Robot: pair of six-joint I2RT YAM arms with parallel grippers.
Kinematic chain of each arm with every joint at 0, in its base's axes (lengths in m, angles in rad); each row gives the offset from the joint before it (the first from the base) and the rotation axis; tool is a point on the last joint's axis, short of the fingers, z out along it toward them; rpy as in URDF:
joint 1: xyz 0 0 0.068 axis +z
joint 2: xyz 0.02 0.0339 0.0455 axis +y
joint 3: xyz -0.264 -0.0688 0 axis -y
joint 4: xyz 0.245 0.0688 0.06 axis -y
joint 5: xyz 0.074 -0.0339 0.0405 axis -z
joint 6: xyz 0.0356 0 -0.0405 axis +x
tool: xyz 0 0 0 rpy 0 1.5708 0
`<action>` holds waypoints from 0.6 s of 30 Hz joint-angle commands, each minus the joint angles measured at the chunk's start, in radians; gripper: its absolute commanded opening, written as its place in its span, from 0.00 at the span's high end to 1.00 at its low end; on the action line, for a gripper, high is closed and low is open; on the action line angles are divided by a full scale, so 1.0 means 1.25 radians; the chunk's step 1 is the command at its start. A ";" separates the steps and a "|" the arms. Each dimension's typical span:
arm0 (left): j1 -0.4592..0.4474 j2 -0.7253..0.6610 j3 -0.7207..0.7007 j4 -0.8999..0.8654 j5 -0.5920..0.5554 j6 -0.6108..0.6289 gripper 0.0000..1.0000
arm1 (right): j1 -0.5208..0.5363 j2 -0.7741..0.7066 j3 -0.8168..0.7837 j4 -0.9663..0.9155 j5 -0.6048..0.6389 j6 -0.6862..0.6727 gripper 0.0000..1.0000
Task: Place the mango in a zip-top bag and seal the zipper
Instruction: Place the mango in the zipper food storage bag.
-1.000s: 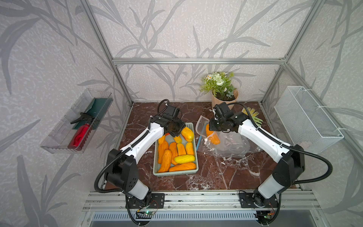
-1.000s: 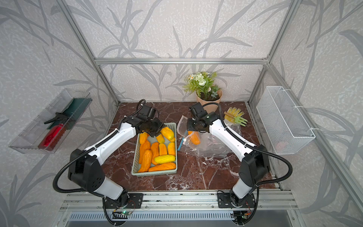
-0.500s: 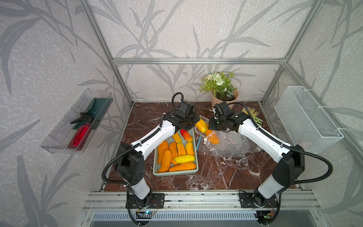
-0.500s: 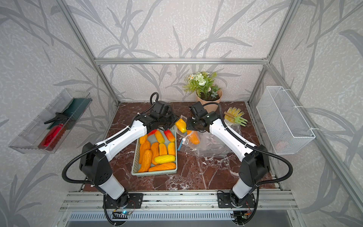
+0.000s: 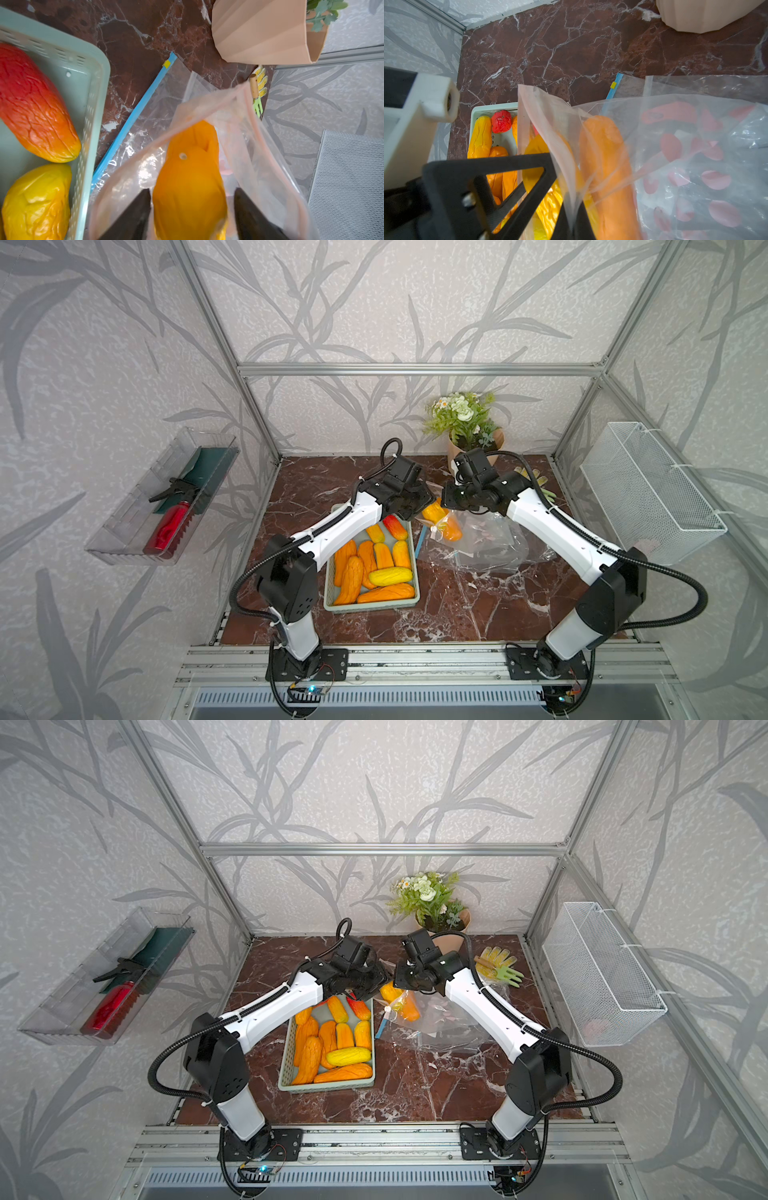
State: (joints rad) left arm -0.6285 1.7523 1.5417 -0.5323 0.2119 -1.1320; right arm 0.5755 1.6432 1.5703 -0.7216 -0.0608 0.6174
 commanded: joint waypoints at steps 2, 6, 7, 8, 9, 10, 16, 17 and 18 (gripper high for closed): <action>-0.001 -0.072 0.051 -0.131 -0.046 0.043 0.23 | -0.010 -0.020 -0.007 0.005 0.006 -0.011 1.00; 0.008 -0.137 0.035 -0.230 -0.134 -0.011 0.23 | -0.013 -0.019 -0.004 0.003 0.012 -0.021 1.00; 0.011 -0.153 0.022 -0.255 -0.159 -0.028 0.24 | -0.012 -0.017 -0.002 0.002 0.012 -0.023 1.00; 0.018 -0.169 0.007 -0.294 -0.178 -0.049 0.26 | -0.013 -0.016 -0.001 0.001 0.013 -0.026 1.00; 0.029 -0.187 -0.012 -0.327 -0.190 -0.071 0.27 | -0.013 -0.015 0.000 0.001 0.012 -0.028 1.00; 0.039 -0.202 -0.035 -0.346 -0.194 -0.091 0.28 | -0.012 -0.015 0.000 0.002 0.012 -0.030 1.00; 0.167 -0.289 -0.174 -0.319 -0.209 -0.088 0.31 | -0.013 -0.015 -0.006 0.008 -0.004 -0.040 1.00; 0.186 -0.272 -0.149 -0.337 -0.246 -0.020 0.31 | -0.013 -0.015 -0.006 0.010 -0.007 -0.041 1.00; 0.210 -0.238 -0.115 -0.389 -0.286 0.031 0.30 | -0.013 -0.015 -0.009 0.011 -0.011 -0.042 1.00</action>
State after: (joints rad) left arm -0.4206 1.4162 1.3426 -0.9314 -0.0170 -1.2205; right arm 0.5629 1.6432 1.5677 -0.7216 -0.0586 0.5831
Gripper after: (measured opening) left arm 0.697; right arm 0.048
